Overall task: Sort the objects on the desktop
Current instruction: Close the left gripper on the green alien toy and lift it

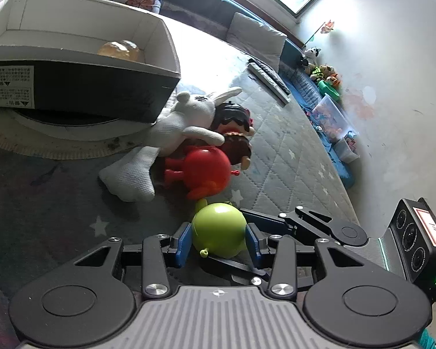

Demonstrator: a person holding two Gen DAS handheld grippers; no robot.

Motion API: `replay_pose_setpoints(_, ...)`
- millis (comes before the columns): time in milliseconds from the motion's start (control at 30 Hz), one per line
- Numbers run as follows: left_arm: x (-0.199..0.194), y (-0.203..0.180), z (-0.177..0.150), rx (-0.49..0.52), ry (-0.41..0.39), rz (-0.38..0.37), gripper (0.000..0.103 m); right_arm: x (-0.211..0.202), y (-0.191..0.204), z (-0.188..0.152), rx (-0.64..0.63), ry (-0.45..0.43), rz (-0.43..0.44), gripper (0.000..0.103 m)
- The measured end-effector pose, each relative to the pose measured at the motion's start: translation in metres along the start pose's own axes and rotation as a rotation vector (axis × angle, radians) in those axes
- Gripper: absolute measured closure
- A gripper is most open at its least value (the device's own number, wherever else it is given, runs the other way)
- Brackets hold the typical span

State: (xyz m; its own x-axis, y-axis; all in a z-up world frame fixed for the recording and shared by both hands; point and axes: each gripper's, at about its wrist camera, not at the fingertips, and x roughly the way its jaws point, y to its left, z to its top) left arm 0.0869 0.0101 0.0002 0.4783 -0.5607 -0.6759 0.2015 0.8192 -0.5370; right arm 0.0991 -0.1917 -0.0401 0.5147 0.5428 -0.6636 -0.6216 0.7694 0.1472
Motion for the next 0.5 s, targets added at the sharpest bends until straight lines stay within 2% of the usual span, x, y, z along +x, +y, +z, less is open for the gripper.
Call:
replay_pose_setpoints(233,-0.017,-0.015,0.002,0.050,-0.045,-0.010,0.060,-0.020,0.008,0.008,-0.044,-0.046,-0.028,0.037)
replay_pose_setpoints(500,-0.044,-0.020,0.032,0.078,-0.142,0.011,0.060,-0.024,0.011,0.050,-0.101,-0.110,-0.022,0.037)
